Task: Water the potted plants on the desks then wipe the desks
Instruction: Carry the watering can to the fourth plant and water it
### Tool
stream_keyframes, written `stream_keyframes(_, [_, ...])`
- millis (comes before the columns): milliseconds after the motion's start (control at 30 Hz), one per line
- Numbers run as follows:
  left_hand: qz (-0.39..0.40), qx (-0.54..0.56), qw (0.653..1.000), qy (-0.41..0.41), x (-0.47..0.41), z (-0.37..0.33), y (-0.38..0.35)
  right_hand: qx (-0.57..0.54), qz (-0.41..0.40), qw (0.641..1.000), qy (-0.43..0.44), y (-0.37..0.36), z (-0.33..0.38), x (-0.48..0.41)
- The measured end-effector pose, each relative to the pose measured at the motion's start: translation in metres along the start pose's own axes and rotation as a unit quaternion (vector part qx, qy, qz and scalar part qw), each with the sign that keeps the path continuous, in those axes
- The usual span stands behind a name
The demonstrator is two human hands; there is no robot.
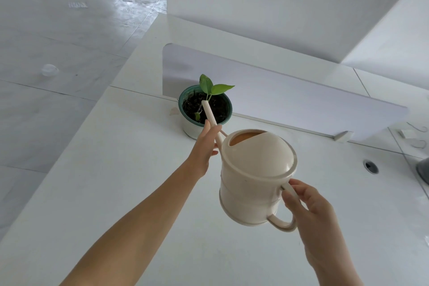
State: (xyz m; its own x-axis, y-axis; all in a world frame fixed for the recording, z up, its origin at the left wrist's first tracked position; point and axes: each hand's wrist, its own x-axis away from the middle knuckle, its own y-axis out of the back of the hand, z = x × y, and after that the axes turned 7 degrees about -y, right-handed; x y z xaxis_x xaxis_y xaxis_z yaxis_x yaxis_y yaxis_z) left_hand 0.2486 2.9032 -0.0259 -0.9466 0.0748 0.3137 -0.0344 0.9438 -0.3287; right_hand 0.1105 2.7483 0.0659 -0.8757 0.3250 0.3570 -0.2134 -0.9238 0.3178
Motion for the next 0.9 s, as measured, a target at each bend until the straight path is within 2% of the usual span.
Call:
stream_keyframes(233, [-0.002,0.017,1.0,-0.009,-0.008,-0.009,0.003,0.021,0.011,1.0,-0.001,-0.01,-0.003,-0.003])
stream_keyframes(600, [0.045,-0.033,0.997,0.048,0.005,0.021,-0.014,0.027,-0.029,0.999,-0.037,0.009,-0.013,0.016])
stream_keyframes(900, [0.088,-0.034,0.995,0.026,0.01,0.007,-0.031,0.034,-0.056,0.998,-0.015,0.017,-0.017,0.025])
